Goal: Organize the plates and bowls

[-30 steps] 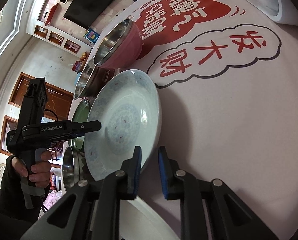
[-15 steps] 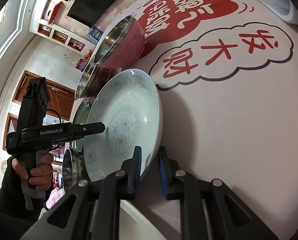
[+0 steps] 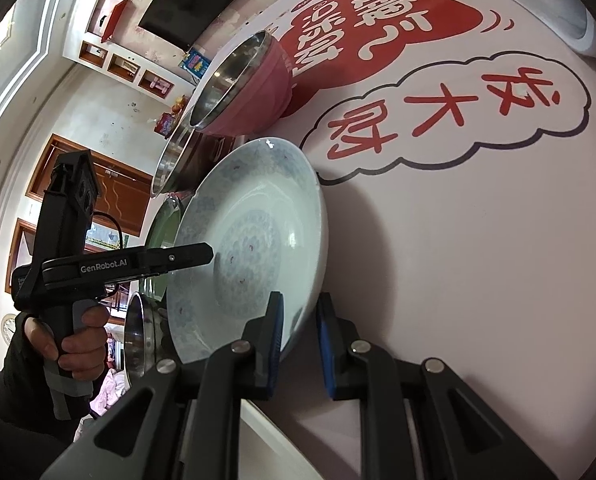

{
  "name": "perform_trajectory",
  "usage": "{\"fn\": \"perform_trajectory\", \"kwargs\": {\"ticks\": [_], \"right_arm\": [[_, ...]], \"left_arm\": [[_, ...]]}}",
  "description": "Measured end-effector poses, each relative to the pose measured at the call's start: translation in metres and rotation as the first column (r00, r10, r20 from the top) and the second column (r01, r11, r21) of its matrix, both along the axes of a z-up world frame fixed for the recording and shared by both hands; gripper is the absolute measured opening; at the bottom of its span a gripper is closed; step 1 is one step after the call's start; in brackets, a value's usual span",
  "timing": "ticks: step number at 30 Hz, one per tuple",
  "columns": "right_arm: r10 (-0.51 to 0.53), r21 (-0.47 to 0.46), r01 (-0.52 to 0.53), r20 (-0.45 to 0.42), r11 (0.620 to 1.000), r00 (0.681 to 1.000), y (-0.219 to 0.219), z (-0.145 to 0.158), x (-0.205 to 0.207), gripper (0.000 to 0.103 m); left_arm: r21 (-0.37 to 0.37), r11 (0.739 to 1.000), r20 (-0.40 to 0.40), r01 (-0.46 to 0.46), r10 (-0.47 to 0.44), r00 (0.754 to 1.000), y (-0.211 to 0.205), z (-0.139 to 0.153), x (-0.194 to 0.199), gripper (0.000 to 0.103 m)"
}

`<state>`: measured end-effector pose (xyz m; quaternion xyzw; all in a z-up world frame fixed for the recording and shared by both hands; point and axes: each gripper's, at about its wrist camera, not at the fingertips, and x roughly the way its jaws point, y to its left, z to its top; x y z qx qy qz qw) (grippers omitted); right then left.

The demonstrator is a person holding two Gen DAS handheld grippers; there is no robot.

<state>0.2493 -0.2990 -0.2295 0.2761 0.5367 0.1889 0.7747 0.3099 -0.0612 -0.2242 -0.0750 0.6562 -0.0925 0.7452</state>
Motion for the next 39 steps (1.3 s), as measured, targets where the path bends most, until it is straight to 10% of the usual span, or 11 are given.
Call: {"fn": "perform_trajectory", "kwargs": {"ticks": [39], "right_arm": [[-0.047,-0.057,0.057,0.162,0.997,0.986,-0.023,0.081,-0.089,0.016]], "left_arm": [[-0.105,0.989,0.221,0.104,-0.079,0.972,-0.019,0.094,-0.098,0.034]]}}
